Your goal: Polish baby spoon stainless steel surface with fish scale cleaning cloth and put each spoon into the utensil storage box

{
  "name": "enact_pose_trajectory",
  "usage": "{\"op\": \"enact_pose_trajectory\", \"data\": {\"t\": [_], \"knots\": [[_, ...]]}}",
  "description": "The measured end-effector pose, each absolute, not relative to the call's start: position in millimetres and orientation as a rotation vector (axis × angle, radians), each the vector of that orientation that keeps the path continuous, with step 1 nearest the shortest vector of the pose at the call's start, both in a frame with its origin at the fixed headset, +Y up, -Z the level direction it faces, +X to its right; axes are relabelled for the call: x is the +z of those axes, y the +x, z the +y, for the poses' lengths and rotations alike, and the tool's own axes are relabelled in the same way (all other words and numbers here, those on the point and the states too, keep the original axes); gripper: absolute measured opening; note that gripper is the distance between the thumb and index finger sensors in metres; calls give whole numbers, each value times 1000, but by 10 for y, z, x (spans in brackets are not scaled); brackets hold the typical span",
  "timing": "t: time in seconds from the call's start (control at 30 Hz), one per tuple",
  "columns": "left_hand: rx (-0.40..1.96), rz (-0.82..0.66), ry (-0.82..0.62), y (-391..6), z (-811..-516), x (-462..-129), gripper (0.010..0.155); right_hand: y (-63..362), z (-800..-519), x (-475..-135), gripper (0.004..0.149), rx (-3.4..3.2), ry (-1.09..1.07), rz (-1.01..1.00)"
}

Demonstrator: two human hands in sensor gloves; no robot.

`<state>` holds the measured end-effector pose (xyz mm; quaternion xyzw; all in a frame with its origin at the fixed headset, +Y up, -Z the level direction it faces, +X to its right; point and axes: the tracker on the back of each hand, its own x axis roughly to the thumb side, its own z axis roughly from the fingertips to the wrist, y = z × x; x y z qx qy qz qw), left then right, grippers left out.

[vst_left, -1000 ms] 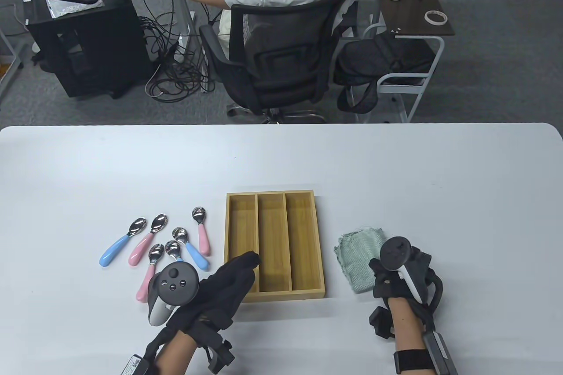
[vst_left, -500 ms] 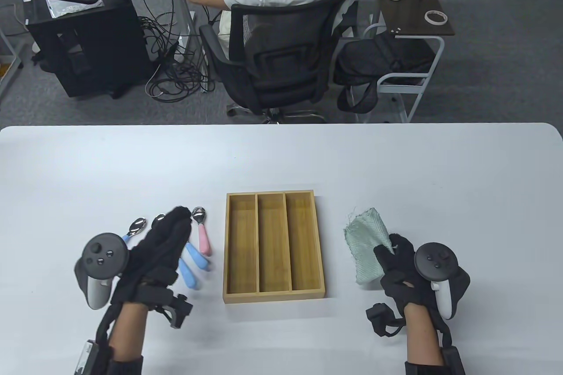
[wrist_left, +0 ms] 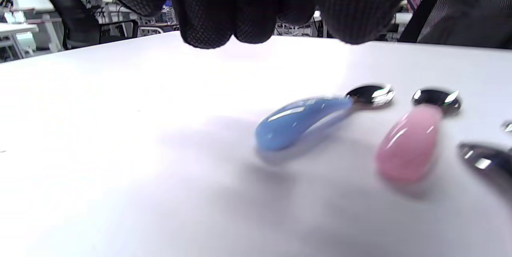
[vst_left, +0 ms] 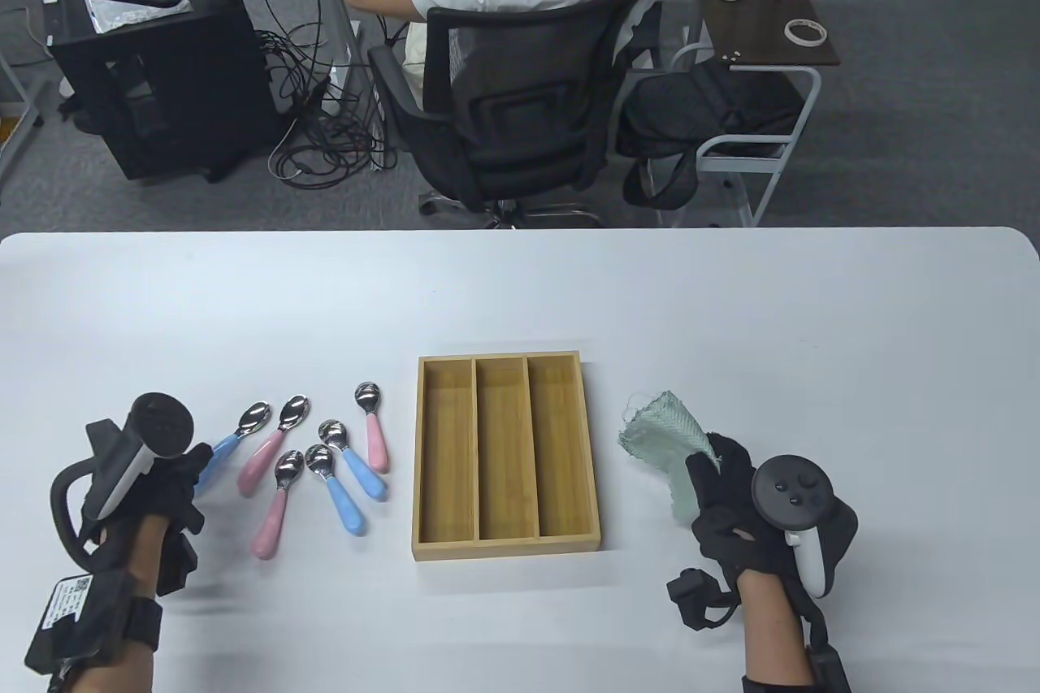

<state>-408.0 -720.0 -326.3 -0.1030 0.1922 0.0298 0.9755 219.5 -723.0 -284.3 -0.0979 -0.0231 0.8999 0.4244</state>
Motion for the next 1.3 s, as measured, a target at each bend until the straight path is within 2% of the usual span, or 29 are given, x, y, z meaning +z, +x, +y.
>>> {"op": "enact_pose_trajectory", "data": {"t": [0.3,0.47,0.63,0.77,0.83,0.93,1.03,1.1,1.3], "knots": [[-76,385,-289,-3991,-7431,-3452,65,2191,-7229,-2832,42,2250,-240,-74],[-93,404,-343,-4021,-7576,-3485,57,2195,-7236,-2834,42,2255,-237,-75],[-52,408,-342,-4043,-7617,-3470,57,2224,-7247,-2835,42,2228,-250,-71],[-15,404,-371,-4092,-7565,-3425,53,2246,-7230,-2814,43,2196,-257,-85],[-4,403,-338,-4134,-7465,-3390,53,2254,-7220,-2809,43,2190,-262,-95],[162,392,-188,-4100,-7182,-3303,55,2246,-7191,-2800,43,2139,-242,-110],[357,266,-39,-3850,-6881,-3209,55,2210,-7161,-2782,43,2007,-181,-79],[488,109,-4,-3544,-6722,-3153,55,2153,-7145,-2766,44,1921,-132,-47],[685,-379,44,-2294,-6471,-2876,55,1841,-7118,-2689,44,1785,0,39]]}}
